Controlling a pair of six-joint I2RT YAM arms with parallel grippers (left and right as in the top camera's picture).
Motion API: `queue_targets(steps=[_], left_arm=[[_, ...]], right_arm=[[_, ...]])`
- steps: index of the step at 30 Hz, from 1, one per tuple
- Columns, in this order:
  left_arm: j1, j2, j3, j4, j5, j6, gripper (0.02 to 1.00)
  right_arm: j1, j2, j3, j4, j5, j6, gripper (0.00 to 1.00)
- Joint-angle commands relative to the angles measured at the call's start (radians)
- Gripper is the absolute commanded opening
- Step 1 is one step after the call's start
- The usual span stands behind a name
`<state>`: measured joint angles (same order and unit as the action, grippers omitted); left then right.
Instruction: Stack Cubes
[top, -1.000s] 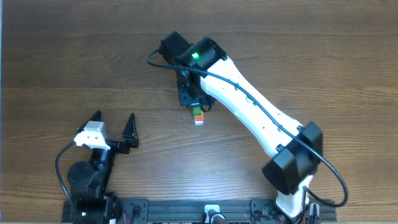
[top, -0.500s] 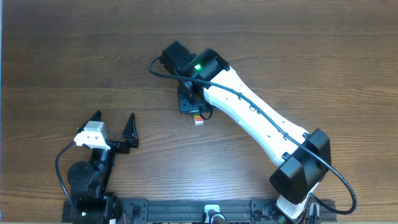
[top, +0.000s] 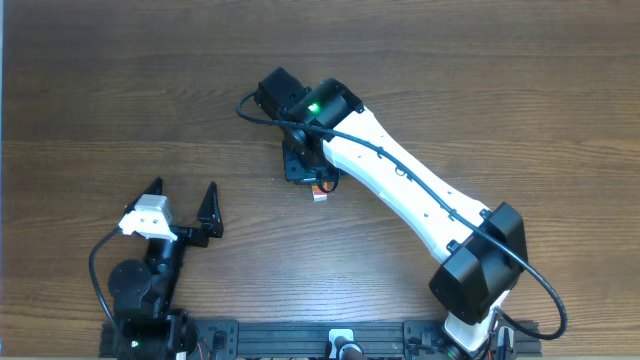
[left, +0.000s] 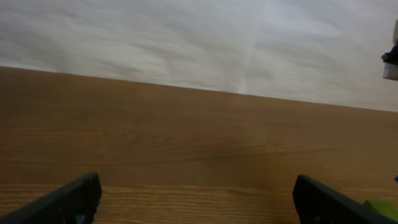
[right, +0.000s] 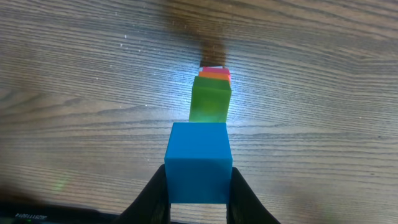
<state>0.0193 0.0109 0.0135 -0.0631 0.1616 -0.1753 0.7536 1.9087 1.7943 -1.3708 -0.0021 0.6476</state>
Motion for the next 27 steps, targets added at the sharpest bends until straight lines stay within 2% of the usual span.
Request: queue_targets(steps=[1,27], left_arm=[[-0.004,-0.005,-0.008,0.003,0.005,0.014,1.000],[-0.004,-0.005,-0.008,0.003,0.005,0.014,1.000]], right_arm=[[-0.001,0.041,-0.010,0.002,-0.007,0.010,0.009],[-0.032,0.057,-0.037,0.031,-0.020,0.029,0.009]])
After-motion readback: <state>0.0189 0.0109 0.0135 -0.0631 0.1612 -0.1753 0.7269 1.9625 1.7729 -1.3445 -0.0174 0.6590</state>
